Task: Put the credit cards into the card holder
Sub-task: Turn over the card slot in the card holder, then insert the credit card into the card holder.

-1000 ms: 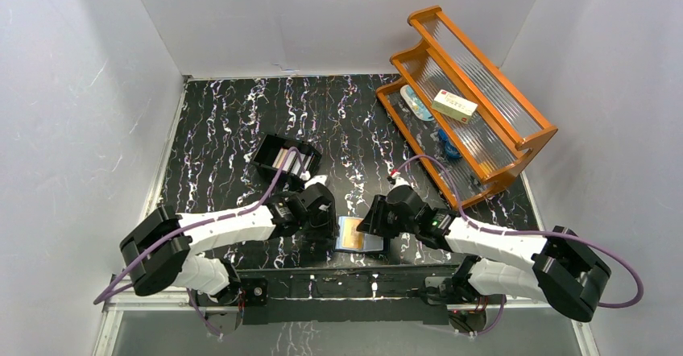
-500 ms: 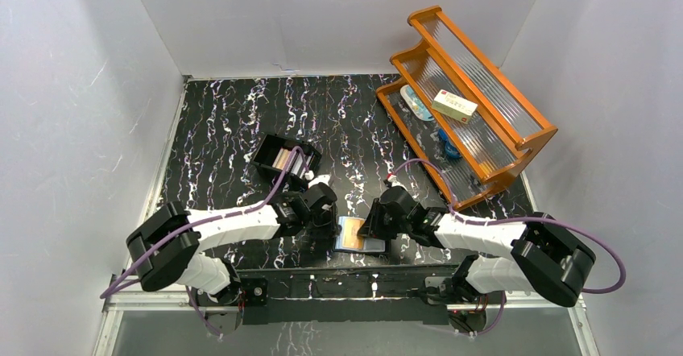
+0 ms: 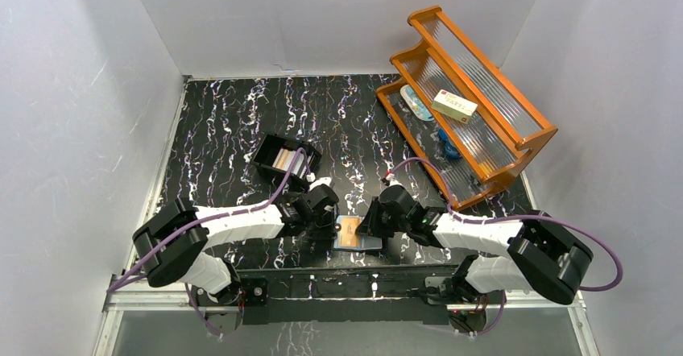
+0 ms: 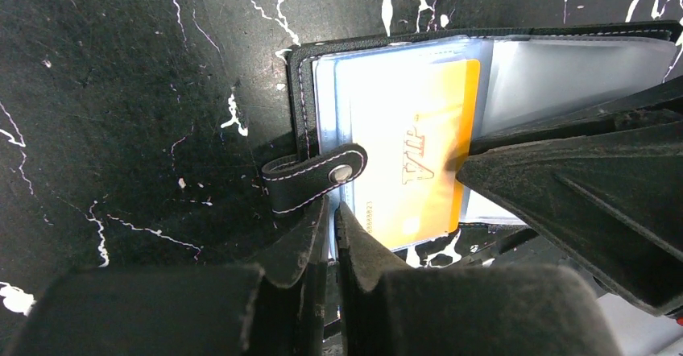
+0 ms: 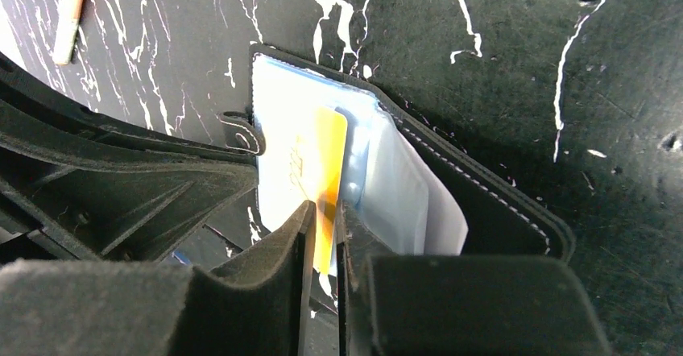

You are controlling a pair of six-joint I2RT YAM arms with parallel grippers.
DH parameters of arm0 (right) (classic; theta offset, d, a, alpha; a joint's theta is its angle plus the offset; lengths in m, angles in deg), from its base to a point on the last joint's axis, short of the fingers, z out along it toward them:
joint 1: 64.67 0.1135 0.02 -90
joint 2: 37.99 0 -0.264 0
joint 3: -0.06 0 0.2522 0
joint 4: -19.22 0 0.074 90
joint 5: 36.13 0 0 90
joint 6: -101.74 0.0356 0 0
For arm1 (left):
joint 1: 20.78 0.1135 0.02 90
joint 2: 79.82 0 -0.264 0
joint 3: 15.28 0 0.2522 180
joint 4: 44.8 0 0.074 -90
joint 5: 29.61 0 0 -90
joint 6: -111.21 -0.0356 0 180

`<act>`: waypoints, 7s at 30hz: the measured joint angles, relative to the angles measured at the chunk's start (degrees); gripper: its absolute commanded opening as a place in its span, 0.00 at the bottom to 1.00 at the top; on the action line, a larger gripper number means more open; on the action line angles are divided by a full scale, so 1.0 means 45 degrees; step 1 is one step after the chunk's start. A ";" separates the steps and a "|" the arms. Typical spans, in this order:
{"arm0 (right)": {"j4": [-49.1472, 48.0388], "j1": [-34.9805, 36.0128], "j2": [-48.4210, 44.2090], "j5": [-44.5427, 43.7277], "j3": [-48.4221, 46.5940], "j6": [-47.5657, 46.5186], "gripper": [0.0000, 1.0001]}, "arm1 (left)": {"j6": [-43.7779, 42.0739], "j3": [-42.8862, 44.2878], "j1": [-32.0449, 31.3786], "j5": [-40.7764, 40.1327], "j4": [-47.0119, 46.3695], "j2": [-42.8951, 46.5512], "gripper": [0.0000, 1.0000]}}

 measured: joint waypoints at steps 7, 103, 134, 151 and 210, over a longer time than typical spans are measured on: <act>0.0073 0.0000 -0.0034 0.0034 0.0000 -0.0034 0.32 | 0.0214 0.0024 0.0000 0.0155 0.0287 0.0151 0.27; 0.0238 -0.0121 -0.1972 -0.0826 0.1802 0.0573 0.19 | 0.1360 -0.0248 -0.0175 0.0432 -0.1885 0.0180 0.55; 0.0199 -0.0121 -0.1938 -0.0816 0.1807 0.0607 0.18 | 0.1287 0.0835 -0.0194 -0.0141 -0.0369 -0.0641 0.54; 0.0019 -0.0121 -0.1817 -0.0763 0.1807 0.0612 0.18 | 0.1277 0.0806 -0.0340 -0.0277 -0.0641 -0.0559 0.54; 0.2788 -0.0117 -0.3905 -0.1807 0.1826 0.0398 0.20 | 0.0539 -0.0087 -0.0447 0.1175 -0.4575 -0.0277 0.38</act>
